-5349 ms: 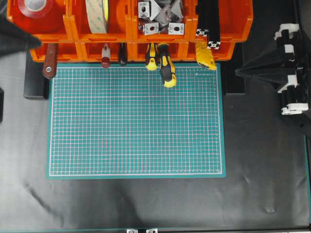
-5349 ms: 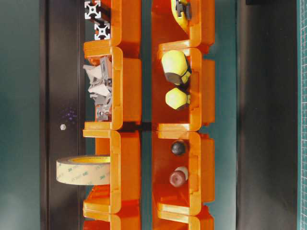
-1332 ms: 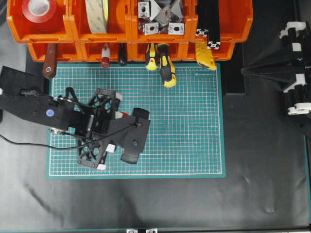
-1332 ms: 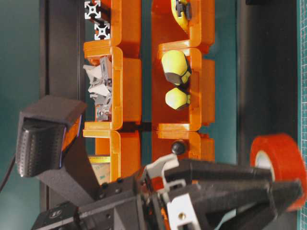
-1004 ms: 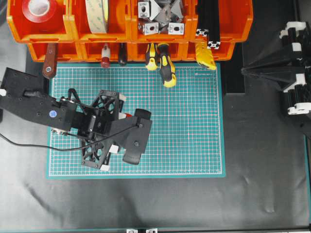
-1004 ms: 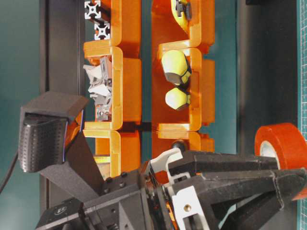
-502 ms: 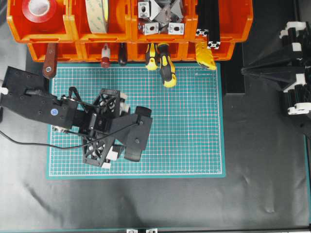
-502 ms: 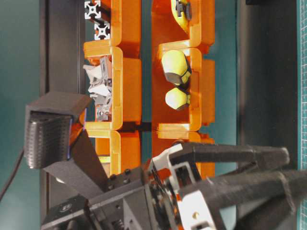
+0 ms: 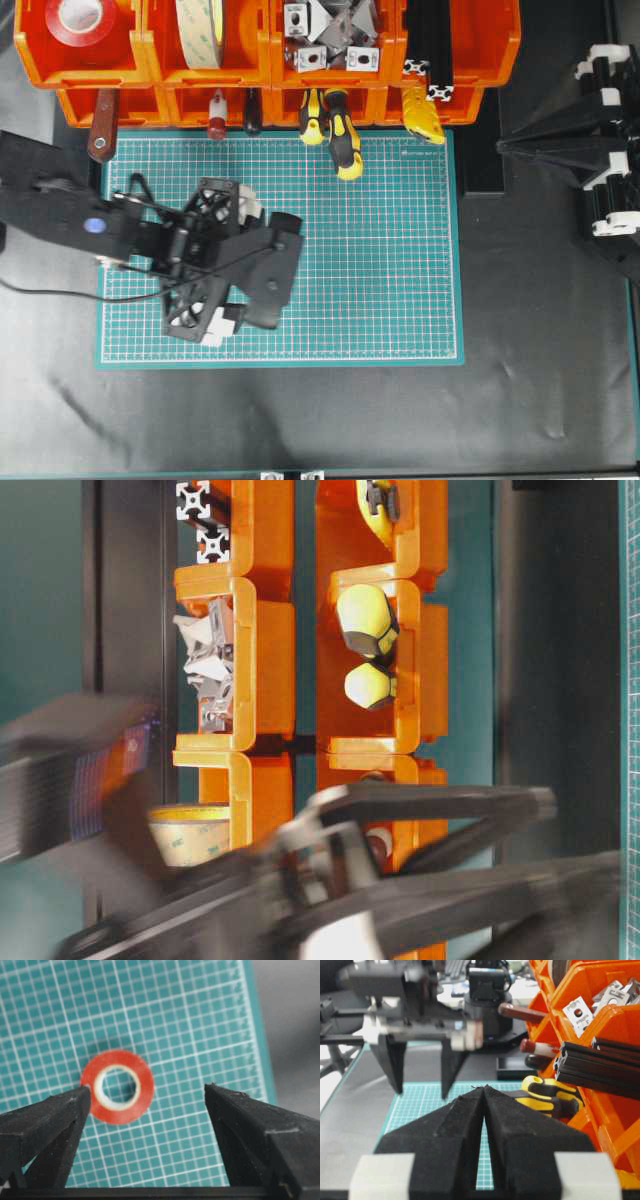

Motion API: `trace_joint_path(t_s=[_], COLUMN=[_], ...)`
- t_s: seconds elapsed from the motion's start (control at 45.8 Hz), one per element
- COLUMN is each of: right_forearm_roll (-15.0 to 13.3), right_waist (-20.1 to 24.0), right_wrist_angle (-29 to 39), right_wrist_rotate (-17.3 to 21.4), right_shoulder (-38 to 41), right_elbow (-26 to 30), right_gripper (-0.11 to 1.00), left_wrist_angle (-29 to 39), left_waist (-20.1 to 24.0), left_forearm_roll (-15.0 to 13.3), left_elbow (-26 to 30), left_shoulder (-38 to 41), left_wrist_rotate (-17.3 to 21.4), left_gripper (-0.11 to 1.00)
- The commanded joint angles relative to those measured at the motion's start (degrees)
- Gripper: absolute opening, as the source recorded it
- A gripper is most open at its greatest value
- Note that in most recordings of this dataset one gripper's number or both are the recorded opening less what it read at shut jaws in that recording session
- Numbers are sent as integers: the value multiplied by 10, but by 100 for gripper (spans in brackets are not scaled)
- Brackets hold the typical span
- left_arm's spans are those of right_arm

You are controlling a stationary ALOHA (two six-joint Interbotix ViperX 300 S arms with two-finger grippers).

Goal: Pick vinyl tape from container rack with left arm.

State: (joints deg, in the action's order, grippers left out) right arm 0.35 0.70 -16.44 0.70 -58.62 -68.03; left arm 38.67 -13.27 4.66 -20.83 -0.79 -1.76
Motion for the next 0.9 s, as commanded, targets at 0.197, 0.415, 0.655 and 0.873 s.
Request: trace_joint_path(t_s=[0.197, 0.415, 0.655, 0.873], right_forearm_roll=[2, 1, 1, 1], right_waist=[1, 0, 1, 1], right_wrist_angle=[1, 8, 11, 18], right_wrist_rotate=[0, 0, -1, 0], right_shoulder=[-1, -2, -2, -4], right_elbow=[20, 19, 19, 20], right_gripper=[-1, -1, -1, -1], left_wrist_angle=[-29, -109, -143, -144], left_waist=[-13, -13, -6, 18], left_forearm_roll=[1, 1, 1, 1], left_elbow=[-43, -131, -200, -264], left_shoulder=[-176, -321, -459, -588], left_wrist_rotate=[-13, -4, -6, -13], left_gripper=[87, 87, 87, 87])
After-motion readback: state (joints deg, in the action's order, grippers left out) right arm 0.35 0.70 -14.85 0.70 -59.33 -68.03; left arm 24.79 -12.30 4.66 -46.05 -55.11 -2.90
